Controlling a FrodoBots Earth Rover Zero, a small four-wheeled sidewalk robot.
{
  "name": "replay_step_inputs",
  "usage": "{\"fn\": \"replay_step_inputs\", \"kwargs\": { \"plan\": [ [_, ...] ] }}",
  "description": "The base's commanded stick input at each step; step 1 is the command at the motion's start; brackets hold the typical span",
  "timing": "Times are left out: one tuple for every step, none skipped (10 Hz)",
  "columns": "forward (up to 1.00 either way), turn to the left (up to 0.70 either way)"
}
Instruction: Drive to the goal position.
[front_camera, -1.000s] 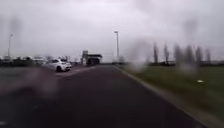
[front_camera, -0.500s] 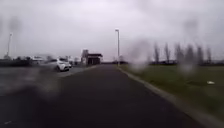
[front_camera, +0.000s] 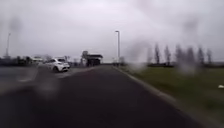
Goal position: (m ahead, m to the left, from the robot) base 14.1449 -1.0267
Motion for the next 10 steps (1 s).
{"fn": "replay_step_inputs", "kwargs": {
  "plan": [
    [0.85,0.00],
    [0.85,0.00],
    [0.85,0.00],
    [0.85,0.00],
    [0.85,0.00],
    [0.85,0.00],
    [0.85,0.00],
    [0.85,0.00],
    [0.85,0.00],
    [0.85,0.00]
  ]
}}
